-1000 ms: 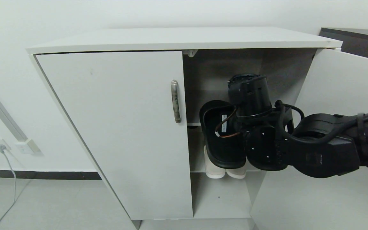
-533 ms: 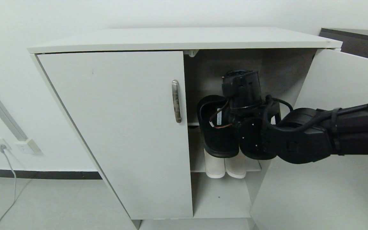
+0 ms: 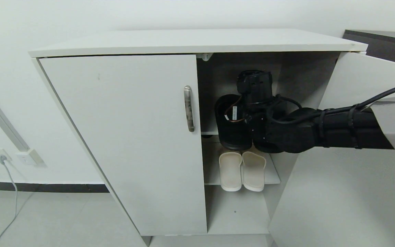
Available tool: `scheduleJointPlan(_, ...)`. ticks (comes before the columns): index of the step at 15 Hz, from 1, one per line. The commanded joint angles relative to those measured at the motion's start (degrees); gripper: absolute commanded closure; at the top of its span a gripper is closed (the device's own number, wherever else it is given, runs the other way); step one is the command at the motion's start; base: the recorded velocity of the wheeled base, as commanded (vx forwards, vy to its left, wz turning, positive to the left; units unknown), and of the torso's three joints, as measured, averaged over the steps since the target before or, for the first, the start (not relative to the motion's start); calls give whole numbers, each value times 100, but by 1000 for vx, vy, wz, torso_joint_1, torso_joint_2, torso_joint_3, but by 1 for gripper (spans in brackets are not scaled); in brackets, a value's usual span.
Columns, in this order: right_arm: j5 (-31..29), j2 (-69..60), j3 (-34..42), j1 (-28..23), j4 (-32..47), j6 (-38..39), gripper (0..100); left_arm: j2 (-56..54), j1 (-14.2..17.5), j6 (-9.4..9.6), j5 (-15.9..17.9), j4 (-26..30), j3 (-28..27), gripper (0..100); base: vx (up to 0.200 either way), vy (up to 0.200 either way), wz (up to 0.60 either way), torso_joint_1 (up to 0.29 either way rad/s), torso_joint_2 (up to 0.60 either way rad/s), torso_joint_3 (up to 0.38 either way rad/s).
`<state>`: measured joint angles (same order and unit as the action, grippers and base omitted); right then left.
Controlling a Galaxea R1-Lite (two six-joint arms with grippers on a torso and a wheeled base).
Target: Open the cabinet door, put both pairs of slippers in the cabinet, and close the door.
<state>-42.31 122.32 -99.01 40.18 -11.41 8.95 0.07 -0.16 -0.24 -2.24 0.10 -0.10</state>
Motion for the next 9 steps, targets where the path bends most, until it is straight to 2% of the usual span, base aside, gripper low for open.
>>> scheduleJointPlan(1, 4, 152, -180, -81, 7, -33, 100, -7, -2, -2, -4, -1, 1, 100, 0, 0, 0, 0, 0, 0)
scheduleJointPlan(5, 13, 248, -505, -221, 78, -130, 100, -7, -2, -2, -13, -1, 1, 100, 0, 0, 0, 0, 0, 0)
scheduleJointPlan(9, 109, 380, -1059, -283, 675, -95, 100, 1, -2, -2, -13, -1, 1, 100, 0, 0, 0, 0, 0, 0)
